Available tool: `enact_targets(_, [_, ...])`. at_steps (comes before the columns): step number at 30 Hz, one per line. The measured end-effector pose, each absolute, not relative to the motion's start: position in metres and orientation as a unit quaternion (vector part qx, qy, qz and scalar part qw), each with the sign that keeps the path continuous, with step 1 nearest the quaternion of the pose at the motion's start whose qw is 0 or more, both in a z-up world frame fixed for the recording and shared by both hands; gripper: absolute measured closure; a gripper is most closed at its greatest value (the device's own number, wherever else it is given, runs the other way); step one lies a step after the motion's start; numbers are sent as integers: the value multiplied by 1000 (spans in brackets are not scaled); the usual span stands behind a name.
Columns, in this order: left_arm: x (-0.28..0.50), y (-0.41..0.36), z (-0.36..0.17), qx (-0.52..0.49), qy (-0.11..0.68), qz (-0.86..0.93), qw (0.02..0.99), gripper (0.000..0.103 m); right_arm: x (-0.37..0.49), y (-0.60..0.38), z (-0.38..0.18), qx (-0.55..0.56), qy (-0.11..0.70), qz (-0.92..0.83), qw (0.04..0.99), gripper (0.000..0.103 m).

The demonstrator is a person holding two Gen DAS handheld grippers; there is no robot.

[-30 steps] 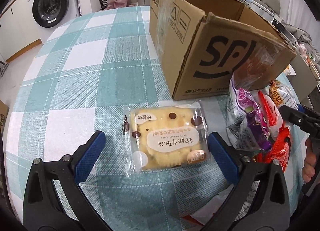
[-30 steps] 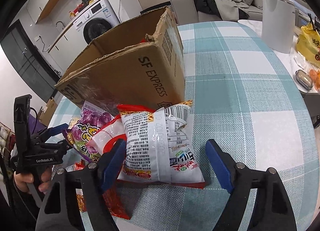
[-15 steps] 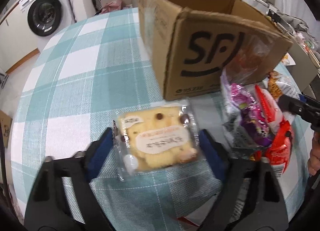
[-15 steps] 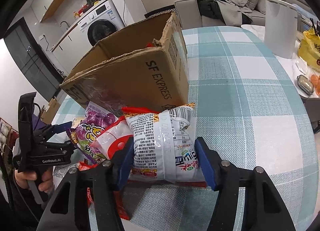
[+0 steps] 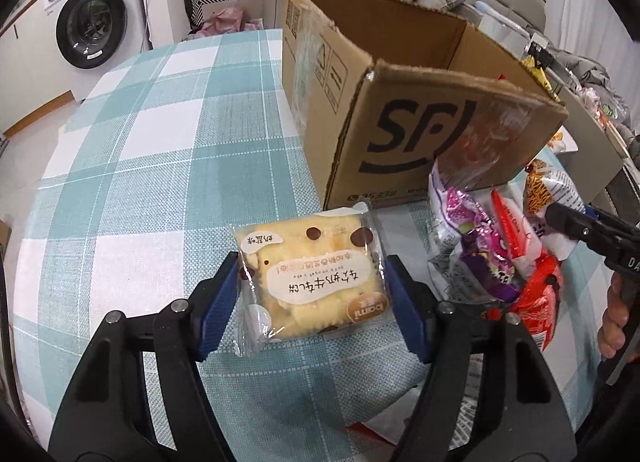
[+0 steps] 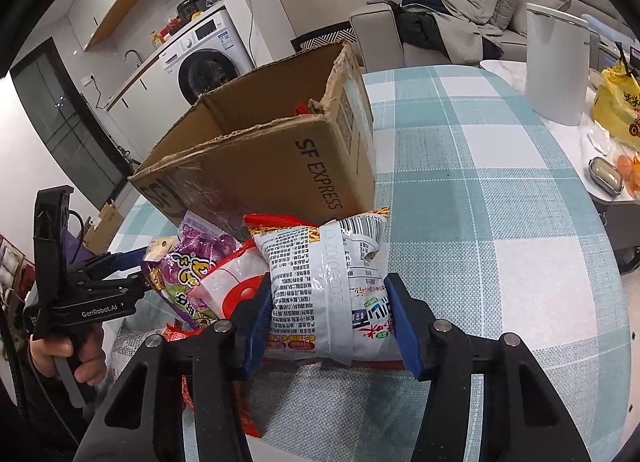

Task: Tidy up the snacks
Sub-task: 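Grasp the cream bun pack with left tool while right tool grasps white chip bag, then lift both packs and carry them over the cardboard box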

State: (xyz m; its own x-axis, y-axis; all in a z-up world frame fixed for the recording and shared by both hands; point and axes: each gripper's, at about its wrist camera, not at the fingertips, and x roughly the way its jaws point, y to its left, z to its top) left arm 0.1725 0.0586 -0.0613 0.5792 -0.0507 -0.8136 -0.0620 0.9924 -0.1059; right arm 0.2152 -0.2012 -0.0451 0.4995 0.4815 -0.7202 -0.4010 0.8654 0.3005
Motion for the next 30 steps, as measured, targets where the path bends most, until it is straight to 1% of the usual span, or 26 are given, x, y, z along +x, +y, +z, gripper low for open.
enact_targets(16, [140, 58, -25, -75, 421, 12, 904, 35, 200, -209, -27, 54, 407, 257, 875, 49])
enact_targets(30, [116, 49, 22, -69, 380, 12, 922, 35, 186, -212, -3, 54, 381, 261, 885, 49])
